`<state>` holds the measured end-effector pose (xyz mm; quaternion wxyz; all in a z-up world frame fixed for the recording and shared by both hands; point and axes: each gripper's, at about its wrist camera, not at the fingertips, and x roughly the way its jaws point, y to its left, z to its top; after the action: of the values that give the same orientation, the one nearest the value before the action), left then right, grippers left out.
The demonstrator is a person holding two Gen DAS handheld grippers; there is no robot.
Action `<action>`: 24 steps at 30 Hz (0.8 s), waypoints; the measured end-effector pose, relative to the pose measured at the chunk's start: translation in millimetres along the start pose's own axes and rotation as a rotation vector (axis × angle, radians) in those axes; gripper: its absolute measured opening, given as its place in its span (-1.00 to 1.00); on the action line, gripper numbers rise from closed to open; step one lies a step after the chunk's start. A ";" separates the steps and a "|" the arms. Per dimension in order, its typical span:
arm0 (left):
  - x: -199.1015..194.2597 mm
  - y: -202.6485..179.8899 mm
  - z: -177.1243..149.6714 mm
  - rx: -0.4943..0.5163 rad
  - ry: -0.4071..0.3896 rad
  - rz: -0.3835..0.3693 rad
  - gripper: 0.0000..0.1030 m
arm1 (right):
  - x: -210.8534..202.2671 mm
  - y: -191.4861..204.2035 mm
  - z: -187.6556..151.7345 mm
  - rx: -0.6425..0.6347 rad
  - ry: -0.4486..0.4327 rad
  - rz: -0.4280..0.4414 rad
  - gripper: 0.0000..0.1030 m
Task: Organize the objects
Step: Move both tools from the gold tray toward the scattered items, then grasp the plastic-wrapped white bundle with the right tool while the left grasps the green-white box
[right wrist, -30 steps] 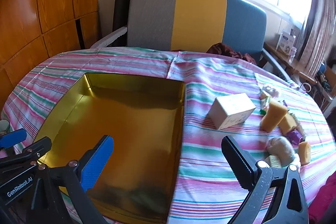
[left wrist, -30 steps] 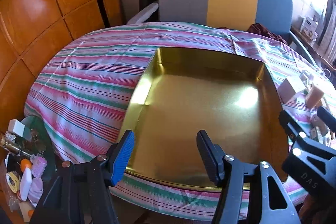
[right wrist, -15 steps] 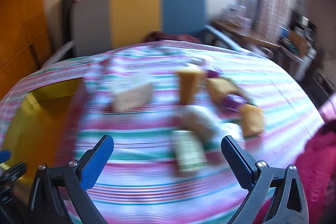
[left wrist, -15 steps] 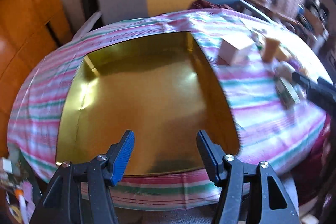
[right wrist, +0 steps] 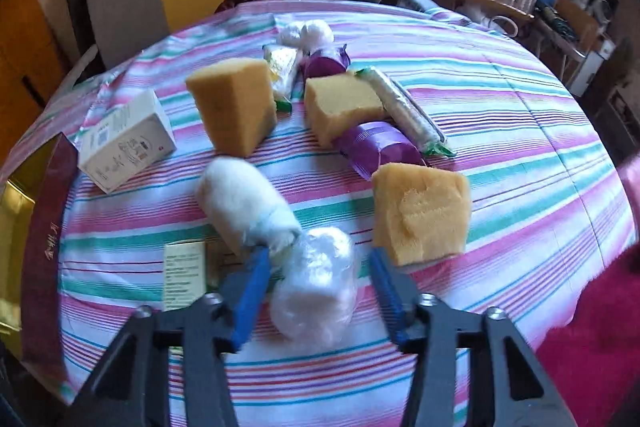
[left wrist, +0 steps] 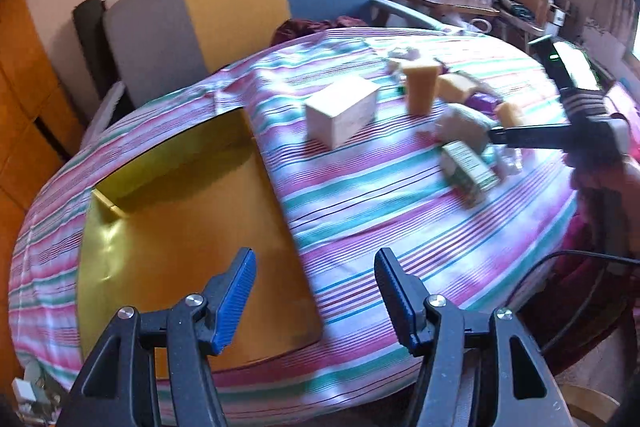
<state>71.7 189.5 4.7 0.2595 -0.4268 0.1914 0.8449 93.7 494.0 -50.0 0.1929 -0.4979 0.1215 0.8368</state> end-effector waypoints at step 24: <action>108.8 -102.0 74.0 -0.077 0.207 -0.333 0.68 | -18.4 -37.6 -2.9 0.198 -0.173 0.237 -0.30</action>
<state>32.6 340.5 -53.3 0.3580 -0.5468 0.1116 0.7486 120.7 522.9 -35.6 0.1508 -0.3846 0.2441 0.8774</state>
